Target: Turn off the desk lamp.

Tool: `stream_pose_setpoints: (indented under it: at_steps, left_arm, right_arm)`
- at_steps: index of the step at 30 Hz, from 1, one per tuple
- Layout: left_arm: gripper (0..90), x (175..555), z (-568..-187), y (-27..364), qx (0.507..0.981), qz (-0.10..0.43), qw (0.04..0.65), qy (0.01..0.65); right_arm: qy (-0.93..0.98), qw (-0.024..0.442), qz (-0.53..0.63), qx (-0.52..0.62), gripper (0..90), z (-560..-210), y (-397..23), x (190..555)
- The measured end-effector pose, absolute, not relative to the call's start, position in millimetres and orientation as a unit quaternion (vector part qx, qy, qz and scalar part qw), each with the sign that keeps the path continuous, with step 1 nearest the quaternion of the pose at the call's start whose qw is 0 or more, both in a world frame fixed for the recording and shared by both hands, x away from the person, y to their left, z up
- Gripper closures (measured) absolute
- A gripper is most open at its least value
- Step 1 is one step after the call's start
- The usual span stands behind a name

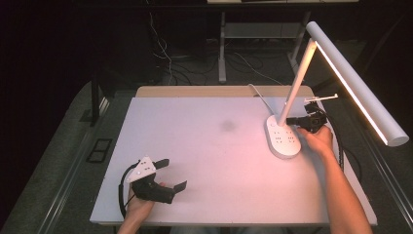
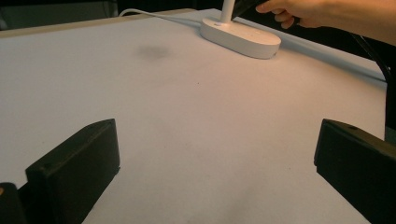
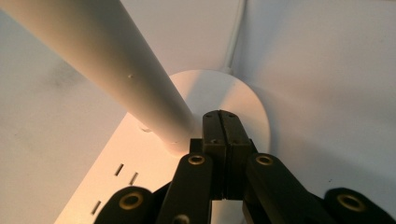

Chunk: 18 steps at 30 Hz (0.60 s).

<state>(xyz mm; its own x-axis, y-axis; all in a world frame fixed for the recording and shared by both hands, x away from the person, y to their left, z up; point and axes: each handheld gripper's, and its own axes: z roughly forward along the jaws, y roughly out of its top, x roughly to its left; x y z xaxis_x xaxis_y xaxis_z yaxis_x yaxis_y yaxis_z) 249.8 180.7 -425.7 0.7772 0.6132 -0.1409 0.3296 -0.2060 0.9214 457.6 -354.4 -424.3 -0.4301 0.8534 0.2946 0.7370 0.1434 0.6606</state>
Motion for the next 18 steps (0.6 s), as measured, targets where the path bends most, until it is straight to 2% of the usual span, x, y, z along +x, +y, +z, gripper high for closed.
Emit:
stream_pose_setpoints:
  at_steps: [18]
  left_arm:
    - [0.0,249.0,-424.8,181.4,0.765,0.133,0.551,0.307]
  right_arm:
    - [0.747,0.078,0.380,0.540,90.0,-424.6,-351.7,457.1]
